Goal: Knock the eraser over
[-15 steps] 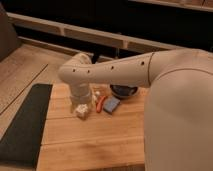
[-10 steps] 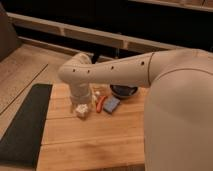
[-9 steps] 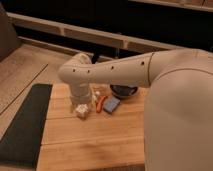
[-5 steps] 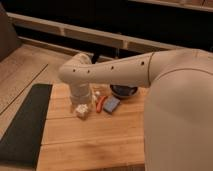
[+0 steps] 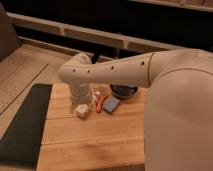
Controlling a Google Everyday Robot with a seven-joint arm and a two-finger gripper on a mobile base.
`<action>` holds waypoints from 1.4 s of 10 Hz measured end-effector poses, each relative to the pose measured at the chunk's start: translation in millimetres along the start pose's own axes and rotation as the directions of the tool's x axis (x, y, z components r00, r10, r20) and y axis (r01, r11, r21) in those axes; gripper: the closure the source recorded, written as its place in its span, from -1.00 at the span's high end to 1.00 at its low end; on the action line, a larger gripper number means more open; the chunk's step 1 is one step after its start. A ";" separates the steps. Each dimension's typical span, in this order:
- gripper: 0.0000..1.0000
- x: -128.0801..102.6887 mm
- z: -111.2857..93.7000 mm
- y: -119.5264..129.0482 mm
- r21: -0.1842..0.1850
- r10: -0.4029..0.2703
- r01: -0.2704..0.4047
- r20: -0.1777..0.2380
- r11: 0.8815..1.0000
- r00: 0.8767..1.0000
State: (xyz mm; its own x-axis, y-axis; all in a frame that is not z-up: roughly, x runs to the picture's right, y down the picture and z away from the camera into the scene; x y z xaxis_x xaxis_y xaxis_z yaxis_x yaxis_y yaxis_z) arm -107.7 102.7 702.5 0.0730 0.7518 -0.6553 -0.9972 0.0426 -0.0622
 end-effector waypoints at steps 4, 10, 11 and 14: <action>0.30 0.2 0.9 0.0 0.000 0.000 0.000 -0.002 1.000 1.000; 0.30 -67.8 -31.6 15.9 -0.075 -0.056 0.075 0.234 0.994 0.971; 0.30 -82.1 -34.7 16.4 -0.100 -0.067 0.097 0.273 0.990 0.960; 0.30 -107.7 -26.6 15.2 -0.142 -0.090 0.142 0.318 0.980 0.944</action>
State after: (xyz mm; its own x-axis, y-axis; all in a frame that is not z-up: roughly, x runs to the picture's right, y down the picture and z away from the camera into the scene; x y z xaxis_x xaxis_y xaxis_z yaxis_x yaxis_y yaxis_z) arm -130.2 4.8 752.1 0.1531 0.9148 -0.3738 -0.9639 0.0549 -0.2605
